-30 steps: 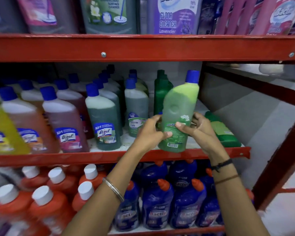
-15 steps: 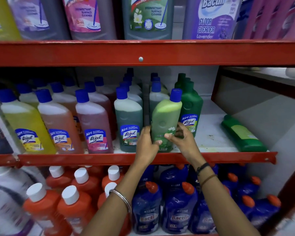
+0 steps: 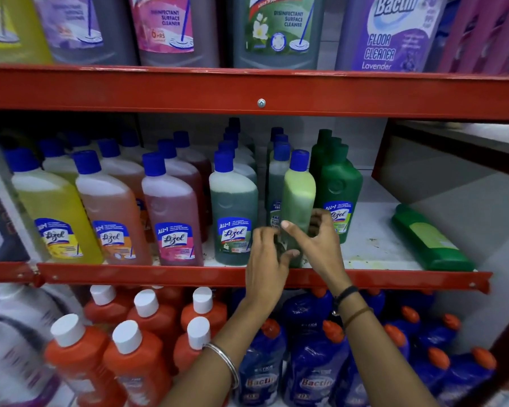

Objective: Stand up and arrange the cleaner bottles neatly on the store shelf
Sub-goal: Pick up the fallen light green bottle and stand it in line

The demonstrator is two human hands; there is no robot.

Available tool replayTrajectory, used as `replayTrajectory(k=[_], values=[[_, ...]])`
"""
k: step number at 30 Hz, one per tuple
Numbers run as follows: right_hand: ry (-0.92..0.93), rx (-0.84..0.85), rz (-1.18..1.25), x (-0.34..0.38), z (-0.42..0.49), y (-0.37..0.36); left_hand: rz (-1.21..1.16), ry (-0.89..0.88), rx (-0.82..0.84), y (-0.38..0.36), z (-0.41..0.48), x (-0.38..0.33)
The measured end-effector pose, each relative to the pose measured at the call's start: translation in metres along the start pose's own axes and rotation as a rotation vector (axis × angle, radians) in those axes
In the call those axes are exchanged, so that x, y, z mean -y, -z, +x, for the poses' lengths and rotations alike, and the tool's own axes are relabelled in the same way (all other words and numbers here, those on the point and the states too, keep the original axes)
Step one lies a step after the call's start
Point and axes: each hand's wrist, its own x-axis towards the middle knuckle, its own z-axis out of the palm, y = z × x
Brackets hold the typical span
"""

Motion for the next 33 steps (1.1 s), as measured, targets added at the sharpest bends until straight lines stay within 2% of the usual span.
replayTrajectory(k=[3, 6, 11, 16, 19, 21, 24, 27, 30, 33], values=[[0.013, 0.125, 0.138, -0.006, 0.001, 0.009, -0.02, 0.062, 0.11, -0.005, 0.004, 0.002], [0.032, 0.198, 0.14, -0.007, 0.009, 0.017, -0.024, 0.101, 0.155, -0.007, 0.009, 0.003], [0.019, 0.237, 0.173, -0.008, 0.022, 0.029, 0.102, 0.069, -0.015, -0.011, 0.007, 0.005], [0.003, 0.242, 0.222, -0.011, 0.021, 0.026, 0.115, 0.06, -0.113, -0.023, -0.002, 0.005], [0.012, 0.176, 0.156, -0.017, 0.01, 0.032, 0.086, -0.092, -0.253, -0.033, -0.01, -0.003], [0.026, 0.104, 0.106, -0.022, 0.005, 0.051, 0.043, -0.221, -0.29, -0.043, -0.015, -0.014], [0.074, -0.087, -0.042, -0.03, 0.012, 0.103, -0.034, -0.343, -0.207, -0.067, -0.011, -0.041], [0.058, -0.227, -0.341, -0.046, 0.035, 0.164, -0.069, -0.341, -0.09, -0.102, 0.005, -0.071], [-0.1, -0.267, -0.614, -0.063, 0.058, 0.218, -0.144, -0.18, 0.091, -0.149, 0.024, -0.096], [-0.302, -0.189, -0.668, -0.069, 0.069, 0.246, -0.165, 0.15, 0.367, -0.194, 0.043, -0.111]])
